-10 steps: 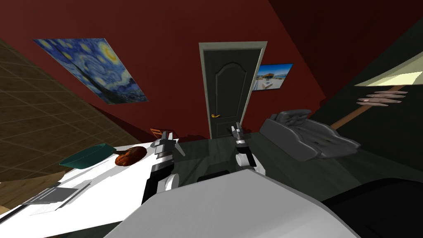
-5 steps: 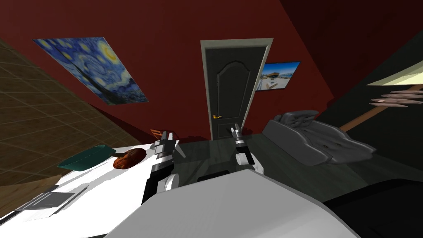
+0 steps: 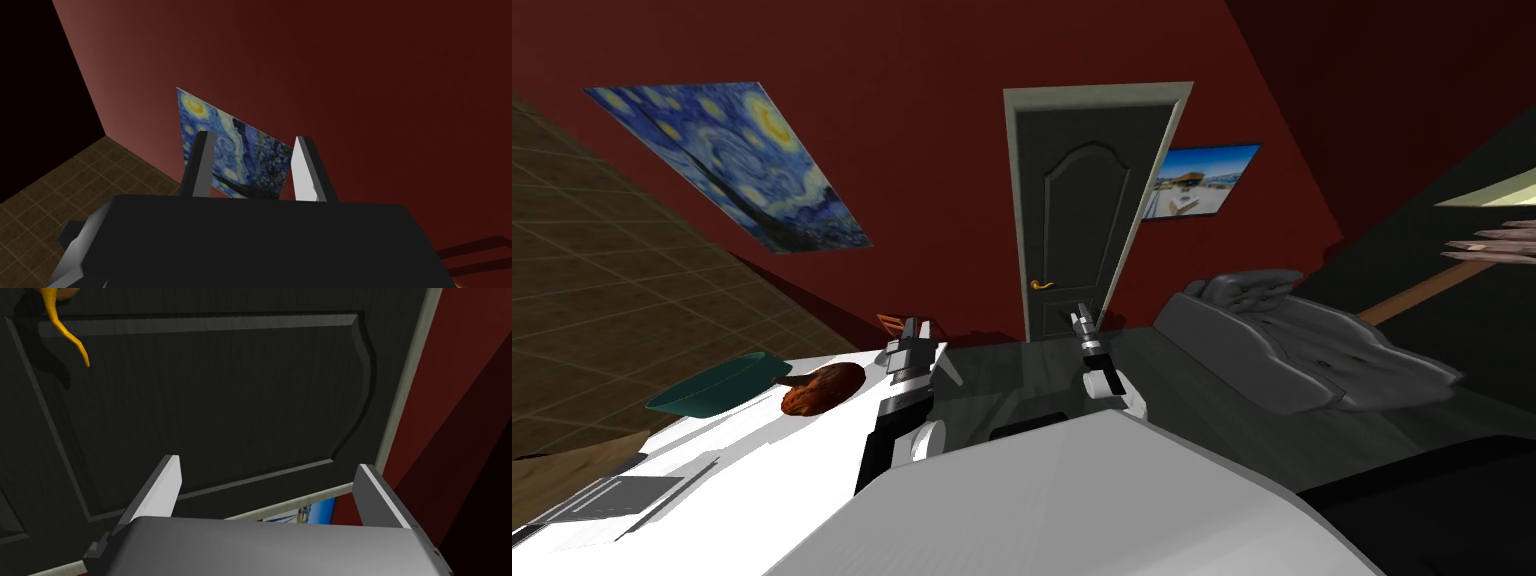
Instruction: Pull the door open
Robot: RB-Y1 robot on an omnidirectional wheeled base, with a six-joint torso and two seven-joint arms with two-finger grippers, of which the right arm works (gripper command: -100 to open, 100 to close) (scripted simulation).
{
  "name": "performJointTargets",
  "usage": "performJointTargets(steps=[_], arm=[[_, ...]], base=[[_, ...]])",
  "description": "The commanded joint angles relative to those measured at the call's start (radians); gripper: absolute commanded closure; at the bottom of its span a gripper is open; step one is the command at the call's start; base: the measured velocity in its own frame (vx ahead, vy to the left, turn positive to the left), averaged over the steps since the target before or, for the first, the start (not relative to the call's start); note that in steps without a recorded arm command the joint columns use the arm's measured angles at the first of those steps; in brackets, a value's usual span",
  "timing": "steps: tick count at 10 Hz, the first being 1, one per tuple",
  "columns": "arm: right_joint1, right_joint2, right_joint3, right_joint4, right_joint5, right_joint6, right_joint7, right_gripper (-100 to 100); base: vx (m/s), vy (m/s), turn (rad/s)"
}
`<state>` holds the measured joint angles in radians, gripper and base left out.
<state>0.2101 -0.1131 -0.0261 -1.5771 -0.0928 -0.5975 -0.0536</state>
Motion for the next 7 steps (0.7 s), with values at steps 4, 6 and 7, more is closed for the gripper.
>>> performJointTargets(steps=[4,6,7], arm=[[-0.046,-0.018,-0.017,0.113,0.006,0.002,0.002,-100],[-0.066,-0.025,-0.024,0.163,0.008,0.001,0.003,-100],[-0.076,-0.028,-0.028,0.188,0.009,0.001,0.003,-100]], base=[[0.112,0.015,0.027],[0.1,0.019,0.027],[0.098,0.033,0.028]])
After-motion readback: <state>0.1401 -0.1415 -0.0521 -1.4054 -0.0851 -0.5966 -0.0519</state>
